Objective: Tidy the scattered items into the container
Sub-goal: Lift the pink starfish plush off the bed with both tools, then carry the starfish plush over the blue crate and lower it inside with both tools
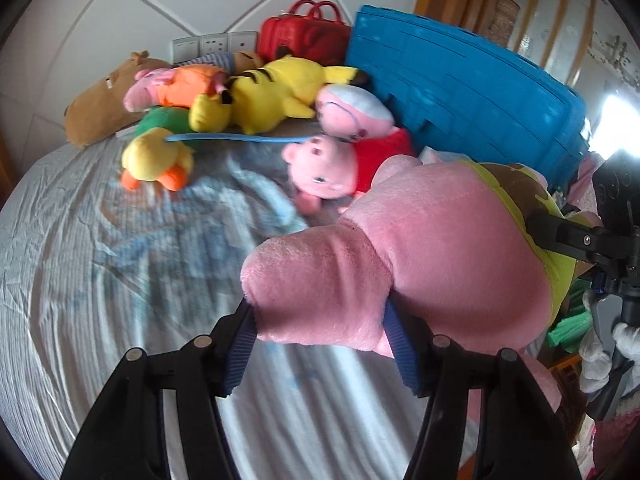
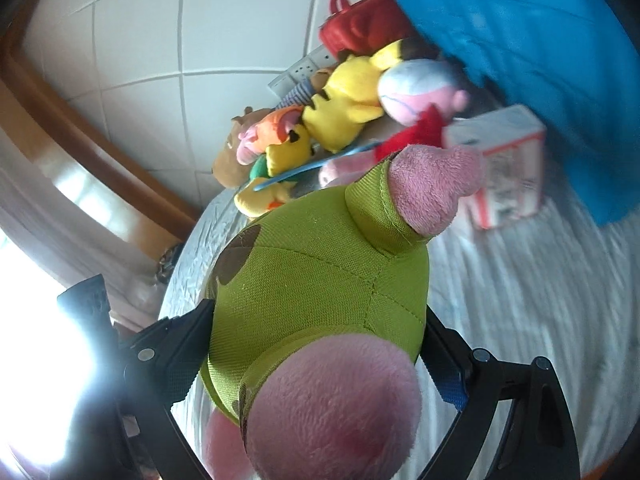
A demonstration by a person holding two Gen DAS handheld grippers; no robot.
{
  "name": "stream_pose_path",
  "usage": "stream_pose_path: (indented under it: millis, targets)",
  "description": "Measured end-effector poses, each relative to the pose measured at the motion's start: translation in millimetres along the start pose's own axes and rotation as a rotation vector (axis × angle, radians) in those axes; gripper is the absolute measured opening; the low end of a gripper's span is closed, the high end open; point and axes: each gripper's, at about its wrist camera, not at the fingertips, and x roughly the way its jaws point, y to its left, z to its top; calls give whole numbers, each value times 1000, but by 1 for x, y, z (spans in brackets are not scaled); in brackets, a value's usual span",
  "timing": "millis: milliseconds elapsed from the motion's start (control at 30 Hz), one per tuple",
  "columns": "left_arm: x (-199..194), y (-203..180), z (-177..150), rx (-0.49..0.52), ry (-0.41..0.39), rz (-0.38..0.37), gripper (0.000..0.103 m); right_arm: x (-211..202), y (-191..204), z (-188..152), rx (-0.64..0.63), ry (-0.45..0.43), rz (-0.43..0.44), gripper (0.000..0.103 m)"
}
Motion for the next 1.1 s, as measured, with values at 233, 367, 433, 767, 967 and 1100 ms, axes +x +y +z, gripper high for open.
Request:
stream_pose_path:
  millis: [233,367,433,767,967,1100]
  targets:
    - [-4,-82,-17,36,-8,-39,60,-75,-38,-23,-1,-38,-33,95]
    - [-6,-127,-25,62,-16,-65,60,-121,-59,-37,-4,-72,-61,95]
    - [-7,-150,-28,79,-20,-80,60,-144,-70,-43,-8,-92,-75,95]
    - [-7,-255,-36,186,-26,-136,60,-240,-122,-75,43,-187,-119,95]
    - [-6,-300,-39,238,-21,-165,60,-277,-147,-90,77,-231,-145,95]
    - [-3,-312,-39,256,-12,-179,60,-286,-154,-96,86,-245,-164,95]
